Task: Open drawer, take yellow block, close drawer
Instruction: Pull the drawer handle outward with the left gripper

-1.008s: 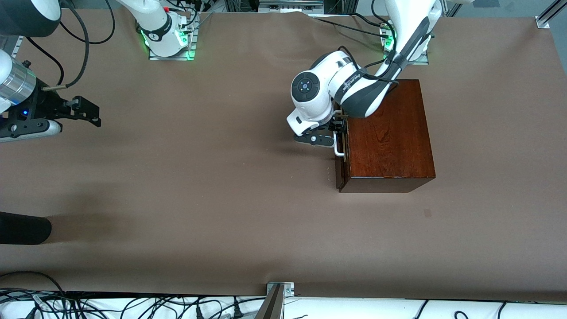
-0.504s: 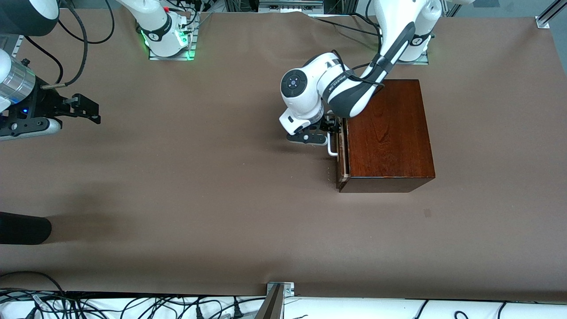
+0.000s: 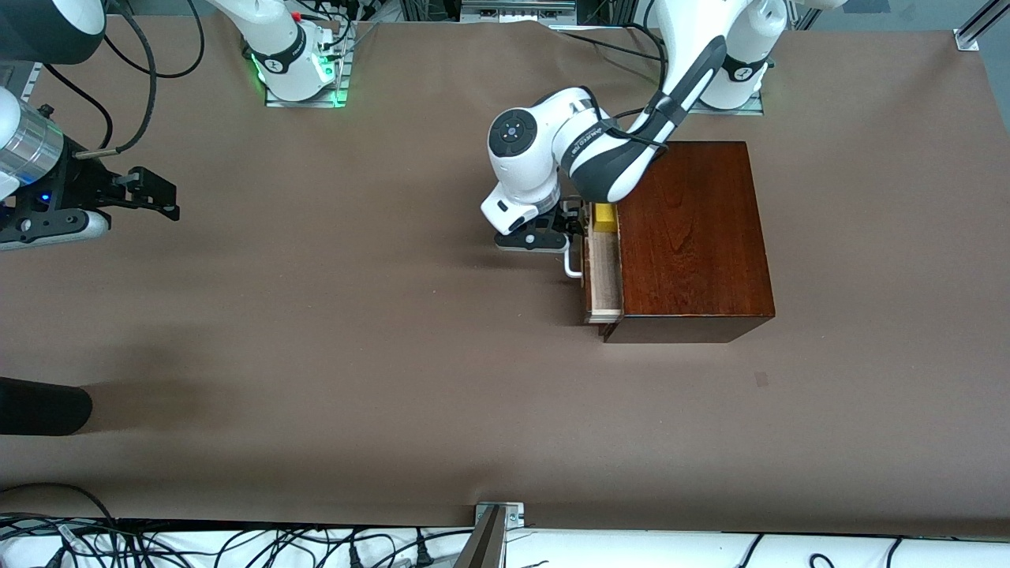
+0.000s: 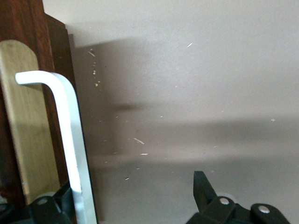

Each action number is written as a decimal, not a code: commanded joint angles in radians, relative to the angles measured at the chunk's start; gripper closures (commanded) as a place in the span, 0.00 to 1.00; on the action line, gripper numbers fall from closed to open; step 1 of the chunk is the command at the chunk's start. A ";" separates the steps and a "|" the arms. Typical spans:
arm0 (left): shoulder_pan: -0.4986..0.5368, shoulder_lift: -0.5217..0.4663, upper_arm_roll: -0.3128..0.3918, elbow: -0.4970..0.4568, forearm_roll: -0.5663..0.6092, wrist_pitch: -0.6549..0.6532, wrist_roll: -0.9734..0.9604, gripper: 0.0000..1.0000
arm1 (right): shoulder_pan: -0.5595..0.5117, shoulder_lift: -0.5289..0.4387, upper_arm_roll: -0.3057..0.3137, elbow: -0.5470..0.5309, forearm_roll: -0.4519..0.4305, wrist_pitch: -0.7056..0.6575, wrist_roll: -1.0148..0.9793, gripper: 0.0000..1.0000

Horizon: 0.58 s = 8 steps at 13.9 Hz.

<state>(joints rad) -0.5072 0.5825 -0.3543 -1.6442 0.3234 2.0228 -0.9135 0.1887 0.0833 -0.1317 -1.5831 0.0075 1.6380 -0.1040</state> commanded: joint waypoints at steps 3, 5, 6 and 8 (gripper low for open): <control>-0.050 0.063 -0.012 0.087 -0.015 0.040 -0.067 0.00 | 0.005 -0.004 0.001 0.009 0.000 -0.018 -0.003 0.00; -0.050 0.062 -0.012 0.095 -0.015 0.039 -0.065 0.00 | 0.003 -0.005 -0.002 0.009 0.003 -0.017 0.000 0.00; -0.048 0.062 -0.012 0.096 -0.015 0.039 -0.058 0.00 | 0.003 -0.005 -0.002 0.009 0.006 -0.017 -0.005 0.00; -0.051 0.059 -0.012 0.102 -0.014 0.033 -0.054 0.00 | 0.000 -0.004 -0.005 0.009 0.008 -0.013 -0.006 0.00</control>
<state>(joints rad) -0.5296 0.6070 -0.3538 -1.5999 0.3234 2.0305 -0.9461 0.1896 0.0834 -0.1315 -1.5831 0.0075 1.6379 -0.1040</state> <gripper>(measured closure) 0.000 0.000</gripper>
